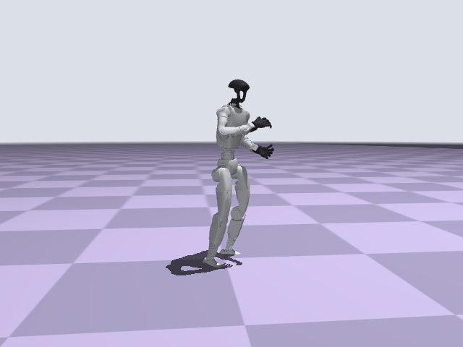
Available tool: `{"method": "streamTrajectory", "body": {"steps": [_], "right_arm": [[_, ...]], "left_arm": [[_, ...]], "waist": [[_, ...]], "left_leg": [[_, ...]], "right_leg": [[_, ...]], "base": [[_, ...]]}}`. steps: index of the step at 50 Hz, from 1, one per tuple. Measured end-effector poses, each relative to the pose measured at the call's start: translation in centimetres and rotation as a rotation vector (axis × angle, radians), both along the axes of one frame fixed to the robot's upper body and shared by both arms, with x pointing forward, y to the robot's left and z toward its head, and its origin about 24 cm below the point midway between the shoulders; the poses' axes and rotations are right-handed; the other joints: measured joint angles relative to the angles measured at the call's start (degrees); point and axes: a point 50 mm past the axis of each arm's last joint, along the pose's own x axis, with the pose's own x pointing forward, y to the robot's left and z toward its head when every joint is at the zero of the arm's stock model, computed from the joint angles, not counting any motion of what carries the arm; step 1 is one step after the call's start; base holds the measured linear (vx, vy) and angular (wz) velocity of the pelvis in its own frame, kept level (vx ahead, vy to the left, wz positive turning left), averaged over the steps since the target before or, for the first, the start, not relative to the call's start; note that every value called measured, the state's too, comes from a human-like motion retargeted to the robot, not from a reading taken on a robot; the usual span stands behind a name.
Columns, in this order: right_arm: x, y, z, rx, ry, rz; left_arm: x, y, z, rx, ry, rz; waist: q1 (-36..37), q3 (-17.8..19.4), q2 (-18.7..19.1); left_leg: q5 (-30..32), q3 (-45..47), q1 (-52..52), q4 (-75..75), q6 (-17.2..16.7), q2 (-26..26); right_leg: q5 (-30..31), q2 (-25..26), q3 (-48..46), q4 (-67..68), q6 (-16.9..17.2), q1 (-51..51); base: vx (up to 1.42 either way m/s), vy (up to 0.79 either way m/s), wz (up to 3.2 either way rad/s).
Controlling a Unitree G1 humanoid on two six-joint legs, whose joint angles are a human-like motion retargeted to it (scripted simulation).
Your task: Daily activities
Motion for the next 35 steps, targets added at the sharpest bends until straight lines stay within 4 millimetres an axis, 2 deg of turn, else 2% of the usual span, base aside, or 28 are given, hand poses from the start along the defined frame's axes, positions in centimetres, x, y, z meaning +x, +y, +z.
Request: {"method": "streamTrajectory", "body": {"steps": [4,8,15,20,24,28,35], "right_arm": [[-0.2,-0.4,0.4,-0.009,-0.047,-0.019],[0.1,-1.3,0.0,-0.034,-0.061,-0.074],[1.1,-2.7,-1.4,-0.052,-0.012,-0.163],[1.5,-3.7,-1.4,-0.003,0.023,-0.207],[1.6,-4.9,-0.4,0.093,0.02,-0.247],[1.4,-6.6,1.2,0.244,-0.012,-0.298],[-0.1,-9.4,3.9,0.509,-0.121,-0.38]], "left_arm": [[0.2,0.0,0.4,0.031,-0.027,0.011],[0.8,0.0,1.1,0.064,-0.066,0.035],[1.5,0.0,2.0,0.097,-0.118,0.098],[1.7,0.3,2.7,0.067,-0.141,0.146],[2.0,1.2,3.9,0.014,-0.189,0.206],[1.8,3.1,5.0,-0.035,-0.233,0.316],[0.8,6.7,5.0,-0.078,-0.239,0.521]], "waist": [[-0.4,-0.1,-0.3],[-0.8,0.0,-0.4],[-1.4,0.4,-0.1],[-2.1,0.9,0.4],[-2.7,1.0,0.7],[-3.1,0.8,1.0],[-3.8,0.3,1.2]], "left_leg": [[-0.4,0.0,-0.4,0.7,0.1,0.0],[-0.8,0.1,-0.5,1.3,0.1,0.0],[-1.7,0.8,-0.1,2.6,0.0,0.4],[-2.2,1.2,0.3,3.5,0.0,0.8],[-2.5,1.3,0.3,4.4,0.1,1.1],[-2.6,1.1,0.2,5.4,0.1,1.5],[-2.7,0.7,0.0,6.7,0.3,2.2]], "right_leg": [[-0.4,-0.2,0.2,0.8,0.1,-0.5],[-0.6,-0.3,0.5,1.1,0.1,-0.6],[-1.0,-0.3,1.0,2.0,0.3,-0.4],[-1.4,-0.3,1.4,2.7,0.3,-0.2],[-1.6,-0.1,1.6,3.0,0.2,0.0],[-1.7,0.2,1.8,3.2,0.0,0.1],[-1.8,0.7,2.0,3.2,-0.1,0.6]], "base": [[0.0,0.0,0.0],[0.0,0.0,0.0],[0.0,0.0,0.0],[0.0,0.0,0.0],[0.0,0.0,0.0],[0.0,0.0,0.0],[0.0,0.0,0.0]]}}
